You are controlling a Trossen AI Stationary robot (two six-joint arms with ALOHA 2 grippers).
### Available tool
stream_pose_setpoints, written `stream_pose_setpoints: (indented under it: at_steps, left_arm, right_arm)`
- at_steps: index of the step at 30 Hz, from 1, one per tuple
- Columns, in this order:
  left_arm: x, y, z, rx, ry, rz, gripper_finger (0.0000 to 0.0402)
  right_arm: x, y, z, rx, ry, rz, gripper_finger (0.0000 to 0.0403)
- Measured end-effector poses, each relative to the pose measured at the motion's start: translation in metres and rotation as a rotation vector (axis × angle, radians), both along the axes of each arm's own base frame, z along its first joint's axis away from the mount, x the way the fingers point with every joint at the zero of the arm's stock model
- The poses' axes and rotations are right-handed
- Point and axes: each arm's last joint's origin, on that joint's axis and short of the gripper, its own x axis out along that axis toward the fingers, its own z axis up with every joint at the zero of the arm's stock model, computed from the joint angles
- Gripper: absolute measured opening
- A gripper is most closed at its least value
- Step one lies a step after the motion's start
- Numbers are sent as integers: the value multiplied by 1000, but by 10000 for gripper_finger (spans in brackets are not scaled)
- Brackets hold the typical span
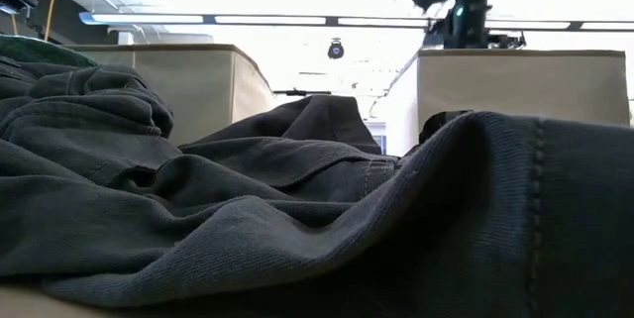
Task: Sort clothes
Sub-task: Put the blue and white shirt into the right brown laundry bin
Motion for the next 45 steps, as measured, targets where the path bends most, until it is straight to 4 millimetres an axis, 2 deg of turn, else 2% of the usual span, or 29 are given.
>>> stream_pose_setpoints:
  at_steps: [6, 11, 15, 17, 20, 23, 26, 30, 34, 37, 39, 42, 45]
  left_arm:
    - [0, 0, 0, -24, 3, -6, 0]
    - [0, 0, -1, -24, 6, -6, 0]
    - [0, 0, -1, -40, 7, -10, 0]
    - [0, 0, -1, -48, 10, -11, 0]
    - [0, 0, -2, -46, 19, -11, 0]
    - [1, 0, -3, -45, 23, -11, 0]
    - [1, 0, -3, -45, 24, -11, 0]
    - [1, 0, -3, -44, 26, -10, 0]
    - [1, 0, -3, -44, 27, -11, 0]
    - [1, 0, -3, -43, 31, -10, 0]
    - [1, 0, -4, -42, 35, -10, 0]
    - [1, 0, -5, -40, 45, -10, 0]
    - [1, 0, -6, -38, 54, -10, 0]
  right_arm:
    - [30, -25, -61, 173, 191, 32, 58]
    - [53, -35, -115, 326, 311, 131, 15]
    - [65, -33, -136, 362, 400, 280, 2]
    - [67, -30, -133, 342, 420, 329, 5]
    - [64, -22, -116, 312, 404, 373, 7]
    - [52, -8, -84, 274, 377, 380, 7]
    - [31, 8, -47, 231, 336, 333, 16]
    - [-1, 31, -5, 164, 219, 205, 67]
    - [-22, 48, 16, 168, 111, 98, 138]
    - [-27, 54, 12, 191, 65, 85, 176]
    - [-26, 55, -4, 209, 104, 90, 189]
    - [-29, 54, -43, 273, 219, 75, 193]
    - [-34, 48, -87, 308, 249, 62, 187]
